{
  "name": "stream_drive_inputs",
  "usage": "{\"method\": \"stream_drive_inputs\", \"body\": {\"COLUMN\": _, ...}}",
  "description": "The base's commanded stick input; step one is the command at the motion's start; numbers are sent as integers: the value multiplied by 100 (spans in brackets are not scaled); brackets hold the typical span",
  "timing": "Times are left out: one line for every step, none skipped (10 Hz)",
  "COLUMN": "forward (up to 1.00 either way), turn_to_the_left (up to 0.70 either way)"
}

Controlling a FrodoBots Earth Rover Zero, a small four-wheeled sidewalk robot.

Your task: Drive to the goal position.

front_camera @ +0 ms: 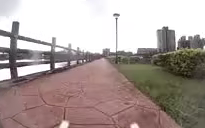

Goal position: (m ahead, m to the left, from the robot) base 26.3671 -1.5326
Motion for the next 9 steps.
{"method": "stream_drive_inputs", "body": {"forward": 70, "turn_to_the_left": 0}}
{"method": "stream_drive_inputs", "body": {"forward": 70, "turn_to_the_left": 0}}
{"method": "stream_drive_inputs", "body": {"forward": 70, "turn_to_the_left": 0}}
{"method": "stream_drive_inputs", "body": {"forward": 70, "turn_to_the_left": 0}}
{"method": "stream_drive_inputs", "body": {"forward": 70, "turn_to_the_left": 0}}
{"method": "stream_drive_inputs", "body": {"forward": 70, "turn_to_the_left": 0}}
{"method": "stream_drive_inputs", "body": {"forward": 70, "turn_to_the_left": 0}}
{"method": "stream_drive_inputs", "body": {"forward": 70, "turn_to_the_left": 0}}
{"method": "stream_drive_inputs", "body": {"forward": 70, "turn_to_the_left": 0}}
